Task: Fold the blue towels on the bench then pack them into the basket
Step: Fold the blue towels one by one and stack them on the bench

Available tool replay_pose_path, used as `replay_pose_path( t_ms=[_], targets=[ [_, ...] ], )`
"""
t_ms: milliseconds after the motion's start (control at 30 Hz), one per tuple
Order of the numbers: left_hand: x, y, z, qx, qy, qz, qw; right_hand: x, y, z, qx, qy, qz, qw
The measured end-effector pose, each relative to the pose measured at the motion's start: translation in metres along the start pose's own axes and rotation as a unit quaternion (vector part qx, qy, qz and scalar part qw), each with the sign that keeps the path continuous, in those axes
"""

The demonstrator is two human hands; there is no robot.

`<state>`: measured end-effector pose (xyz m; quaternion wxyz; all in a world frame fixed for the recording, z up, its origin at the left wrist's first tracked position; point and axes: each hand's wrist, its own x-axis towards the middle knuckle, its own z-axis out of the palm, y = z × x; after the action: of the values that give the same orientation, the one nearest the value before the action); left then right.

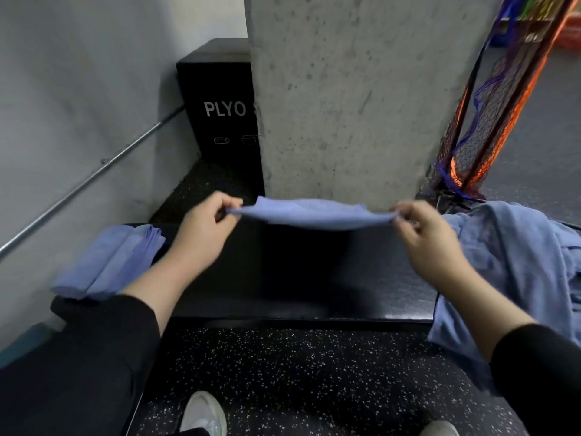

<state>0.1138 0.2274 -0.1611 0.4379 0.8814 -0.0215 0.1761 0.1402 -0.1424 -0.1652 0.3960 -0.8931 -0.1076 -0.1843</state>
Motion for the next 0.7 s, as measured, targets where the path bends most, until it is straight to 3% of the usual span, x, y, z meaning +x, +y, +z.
replay_pose_path(
  t_ms=[133, 233, 333, 433, 600, 700],
  targets=[
    [-0.044, -0.037, 0.010, 0.089, -0.200, -0.041, 0.975, -0.037, 0.025, 0.009, -0.049, -0.244, 0.038, 0.968],
    [-0.054, -0.042, 0.006, 0.123, -0.274, -0.084, 0.950, -0.048, 0.025, 0.008, -0.105, -0.341, 0.059, 0.932],
    [-0.056, -0.036, 0.004, 0.146, -0.309, -0.106, 0.934, -0.050, 0.026, 0.009, -0.108, -0.355, 0.070, 0.926],
    [-0.057, -0.037, 0.004, 0.094, -0.330, -0.148, 0.928, -0.046, 0.031, 0.010, -0.091, -0.337, 0.084, 0.933],
    [-0.060, -0.043, 0.005, -0.045, -0.335, -0.252, 0.907, -0.041, 0.045, 0.015, 0.021, -0.321, 0.149, 0.935],
    [-0.056, -0.044, 0.008, -0.101, -0.294, -0.277, 0.909, -0.036, 0.044, 0.022, 0.137, -0.282, 0.193, 0.930]
  ],
)
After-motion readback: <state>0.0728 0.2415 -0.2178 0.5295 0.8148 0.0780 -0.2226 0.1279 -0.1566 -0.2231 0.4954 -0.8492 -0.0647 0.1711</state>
